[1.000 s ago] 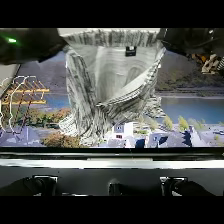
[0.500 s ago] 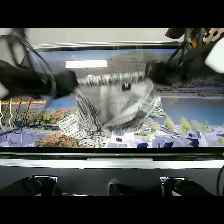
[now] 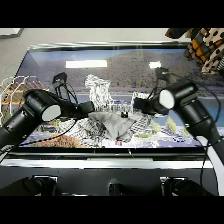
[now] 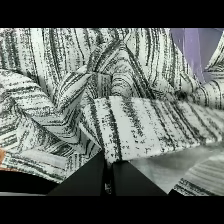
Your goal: Fold the clothes and pants, and hang the long-sleeved shirts on hangers.
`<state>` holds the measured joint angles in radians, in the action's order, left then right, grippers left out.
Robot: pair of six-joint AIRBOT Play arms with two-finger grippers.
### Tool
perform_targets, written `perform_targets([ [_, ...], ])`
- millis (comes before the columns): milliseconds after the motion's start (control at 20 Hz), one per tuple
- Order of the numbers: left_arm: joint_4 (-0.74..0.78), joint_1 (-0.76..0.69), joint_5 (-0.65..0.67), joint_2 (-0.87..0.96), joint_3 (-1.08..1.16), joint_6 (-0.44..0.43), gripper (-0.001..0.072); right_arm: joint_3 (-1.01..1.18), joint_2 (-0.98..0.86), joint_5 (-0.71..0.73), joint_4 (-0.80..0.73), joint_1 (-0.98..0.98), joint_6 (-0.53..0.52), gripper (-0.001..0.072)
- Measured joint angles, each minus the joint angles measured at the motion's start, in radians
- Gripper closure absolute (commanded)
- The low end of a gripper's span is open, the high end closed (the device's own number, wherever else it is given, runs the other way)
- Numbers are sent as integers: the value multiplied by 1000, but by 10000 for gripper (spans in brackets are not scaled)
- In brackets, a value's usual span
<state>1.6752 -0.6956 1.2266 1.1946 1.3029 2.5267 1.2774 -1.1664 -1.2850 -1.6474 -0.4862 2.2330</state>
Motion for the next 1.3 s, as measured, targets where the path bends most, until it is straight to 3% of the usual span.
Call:
perform_targets([
  [150, -15, 31, -34, 2, -21, 6, 662, -22, -14, 31, -47, -30, 57, 674],
  [200, -29, 42, -40, 3, -24, 2, 547, -26, -17, 37, -55, -35, 68, 673],
  [300, -61, 63, -58, 3, -29, -23, 207, -30, -20, 51, -70, -40, 82, 673],
  [350, -85, 75, -69, 3, -29, -43, 168, -31, -21, 60, -73, -42, 86, 673],
  [550, -166, 170, -67, -20, -23, -144, 168, -33, -22, 98, -80, -46, 100, 673],
  [700, -150, 335, 18, -93, -21, -244, 169, -34, -22, 110, -81, -46, 87, 673],
  [1050, -72, 845, 145, -255, -41, -618, 172, -34, -22, 133, -82, -46, 33, 673],
  [1300, -65, 1037, 179, -237, -50, -711, 143, -34, -23, 151, -82, -46, 6, 673],
])
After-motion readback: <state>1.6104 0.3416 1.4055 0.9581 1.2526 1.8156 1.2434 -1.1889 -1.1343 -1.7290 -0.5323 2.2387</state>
